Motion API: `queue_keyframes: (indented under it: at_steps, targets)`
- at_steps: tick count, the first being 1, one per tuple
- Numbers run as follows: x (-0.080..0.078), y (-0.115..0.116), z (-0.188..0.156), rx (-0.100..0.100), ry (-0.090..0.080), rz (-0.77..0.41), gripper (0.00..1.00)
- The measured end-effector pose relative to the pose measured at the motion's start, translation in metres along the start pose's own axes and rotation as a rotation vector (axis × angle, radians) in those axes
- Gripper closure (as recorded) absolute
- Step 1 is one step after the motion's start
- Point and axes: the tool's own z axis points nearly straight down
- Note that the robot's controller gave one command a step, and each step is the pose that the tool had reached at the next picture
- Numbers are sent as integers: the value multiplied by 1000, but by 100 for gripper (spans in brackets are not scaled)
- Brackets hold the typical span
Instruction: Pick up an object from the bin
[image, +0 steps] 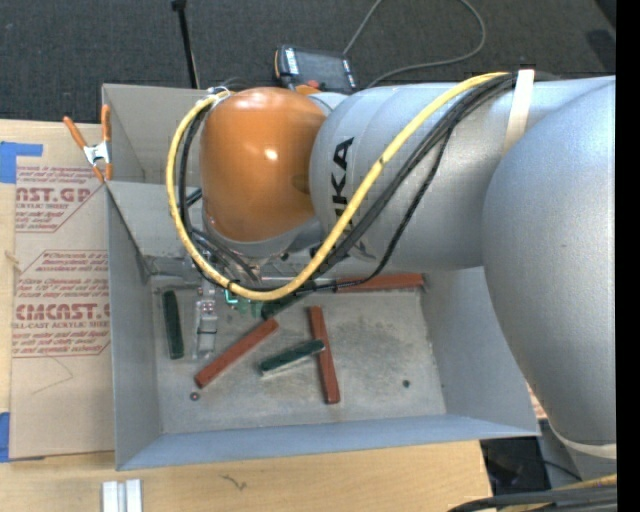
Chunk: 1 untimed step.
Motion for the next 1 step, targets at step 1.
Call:
queue_keyframes:
  at_steps: [1]
  targets:
    - [-4, -27, 123, 1, -3, -522, 0]
